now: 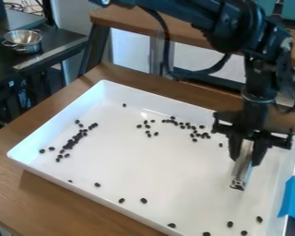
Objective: Sweep into pile
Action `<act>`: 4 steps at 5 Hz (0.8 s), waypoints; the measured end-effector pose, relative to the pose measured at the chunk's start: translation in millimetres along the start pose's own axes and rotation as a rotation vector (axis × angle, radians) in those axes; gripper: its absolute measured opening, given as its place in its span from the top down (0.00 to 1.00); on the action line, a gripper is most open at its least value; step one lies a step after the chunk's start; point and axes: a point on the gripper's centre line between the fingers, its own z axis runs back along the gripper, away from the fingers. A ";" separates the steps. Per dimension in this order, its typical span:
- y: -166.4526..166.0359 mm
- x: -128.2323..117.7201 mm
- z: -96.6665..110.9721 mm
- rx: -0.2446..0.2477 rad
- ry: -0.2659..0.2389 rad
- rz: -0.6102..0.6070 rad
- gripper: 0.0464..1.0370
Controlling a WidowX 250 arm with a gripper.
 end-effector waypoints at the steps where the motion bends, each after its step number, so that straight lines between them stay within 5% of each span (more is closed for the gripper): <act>1: -4.8 1.8 -7.8 0.006 0.010 0.011 0.68; 4: -15.3 7.7 -33.7 0.047 0.023 -0.003 0.68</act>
